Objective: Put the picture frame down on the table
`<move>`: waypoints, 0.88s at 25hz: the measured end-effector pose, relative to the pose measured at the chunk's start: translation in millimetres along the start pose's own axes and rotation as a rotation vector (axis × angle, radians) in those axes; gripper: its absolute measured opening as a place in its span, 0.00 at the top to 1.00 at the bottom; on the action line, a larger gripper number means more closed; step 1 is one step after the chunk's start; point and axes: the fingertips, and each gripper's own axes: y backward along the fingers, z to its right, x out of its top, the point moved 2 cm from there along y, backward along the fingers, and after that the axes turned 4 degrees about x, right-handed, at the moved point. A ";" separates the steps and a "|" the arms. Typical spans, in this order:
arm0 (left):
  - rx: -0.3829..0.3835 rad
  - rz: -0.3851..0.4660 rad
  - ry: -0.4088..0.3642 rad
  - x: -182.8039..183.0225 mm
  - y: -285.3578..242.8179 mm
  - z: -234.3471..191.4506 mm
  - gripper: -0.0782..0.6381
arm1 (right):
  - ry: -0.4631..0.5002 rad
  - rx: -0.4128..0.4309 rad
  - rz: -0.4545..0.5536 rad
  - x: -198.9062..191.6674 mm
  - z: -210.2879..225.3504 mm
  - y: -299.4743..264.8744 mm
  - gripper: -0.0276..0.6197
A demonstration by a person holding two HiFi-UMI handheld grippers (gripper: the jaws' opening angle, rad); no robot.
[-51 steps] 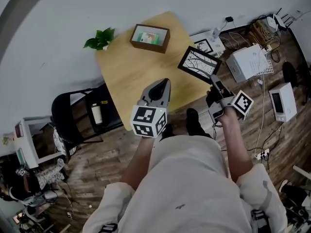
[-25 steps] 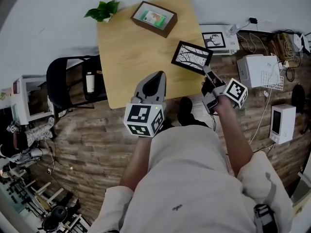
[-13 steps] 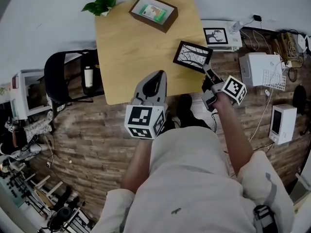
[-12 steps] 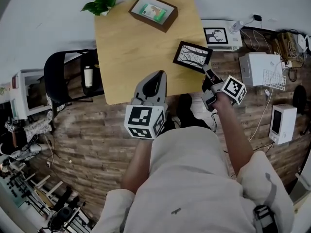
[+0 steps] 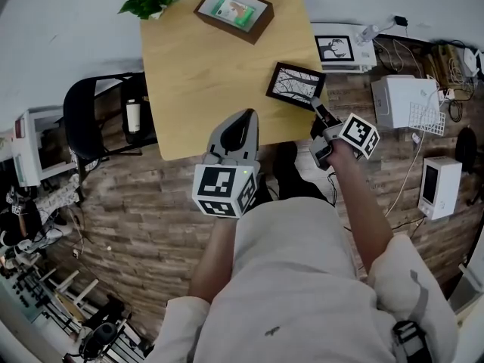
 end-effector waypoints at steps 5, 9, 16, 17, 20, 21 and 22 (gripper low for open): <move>0.004 0.000 0.004 -2.1 0.6 -2.7 0.88 | -0.007 -0.013 0.006 -3.1 7.4 -2.6 0.86; 0.008 -0.002 0.009 -2.2 1.1 -7.2 0.88 | 0.017 -0.028 -0.001 -5.5 9.5 -5.1 0.86; 0.011 -0.004 0.014 -4.0 0.7 -9.7 0.88 | 0.062 -0.059 -0.026 -12.2 15.0 -10.5 0.85; 0.011 -0.004 0.014 -4.3 1.0 -9.9 0.88 | 0.067 -0.063 -0.030 -13.3 15.4 -11.4 0.85; 0.013 -0.005 0.016 -4.3 0.8 -12.4 0.88 | 0.087 -0.079 -0.045 -16.6 15.7 -15.3 0.85; 0.014 -0.005 0.017 -3.9 0.5 -13.5 0.88 | 0.094 -0.084 -0.049 -17.4 15.6 -16.6 0.85; 0.015 -0.004 0.018 -3.4 0.3 -14.4 0.88 | 0.100 -0.090 -0.054 -18.0 15.8 -17.8 0.85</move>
